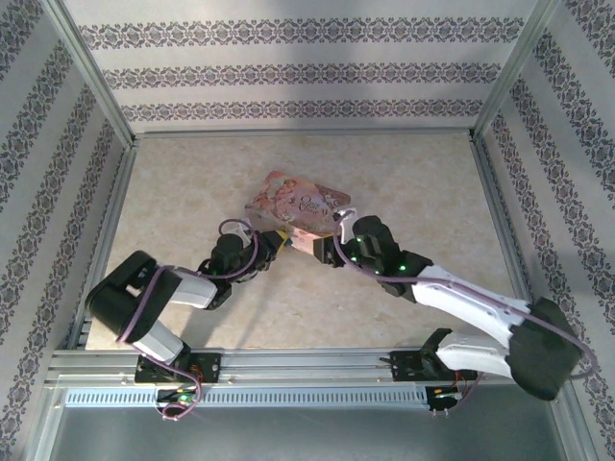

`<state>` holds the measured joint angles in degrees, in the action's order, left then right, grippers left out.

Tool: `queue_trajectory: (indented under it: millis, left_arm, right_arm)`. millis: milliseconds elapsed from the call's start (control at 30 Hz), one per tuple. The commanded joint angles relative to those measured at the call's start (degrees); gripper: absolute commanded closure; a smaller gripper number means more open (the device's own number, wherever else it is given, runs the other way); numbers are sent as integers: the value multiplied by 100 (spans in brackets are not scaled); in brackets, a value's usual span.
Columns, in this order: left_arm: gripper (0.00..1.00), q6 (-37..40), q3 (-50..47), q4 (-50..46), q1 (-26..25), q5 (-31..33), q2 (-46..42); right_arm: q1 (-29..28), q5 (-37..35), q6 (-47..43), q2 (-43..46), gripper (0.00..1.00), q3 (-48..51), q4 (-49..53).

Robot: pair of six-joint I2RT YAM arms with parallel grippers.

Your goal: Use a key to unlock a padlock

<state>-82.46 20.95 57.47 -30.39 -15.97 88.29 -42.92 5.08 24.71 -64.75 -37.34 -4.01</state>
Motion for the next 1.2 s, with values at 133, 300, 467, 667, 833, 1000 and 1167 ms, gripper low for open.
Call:
queue_trajectory:
  millis: [133,300,467,667,833,1000,1167]
  left_arm:
    - [100,400,538,-2607,-63,344,-1554]
    - [100,340,621,-2719,-63,354,-1711]
    - [100,59,650,-2345,-103,212,-1449]
    - [100,-106,758,-2493,-251,404,-1497]
    - [100,-307,840,-2448,-375,465,-1442]
    - [100,-516,855,-2397,-441,575,-1429]
    - [100,-841,907,-2497,-537,760,-1429]
  right_arm:
    - [-500,-1163,-2666,1115,51,-5,373]
    - [-923,-1245,-4489,1150,41,164,188]
    - [-1042,-795,-5850,1016,42,560,-296]
    - [-1114,-1088,-6727,633,45,708,-782]
    - [-1114,-1103,-6930,195,49,653,-1174]
    - [-1208,-1146,-7056,-367,55,527,-1605]
    - [-1219,-1283,-7105,-800,62,461,-2046]
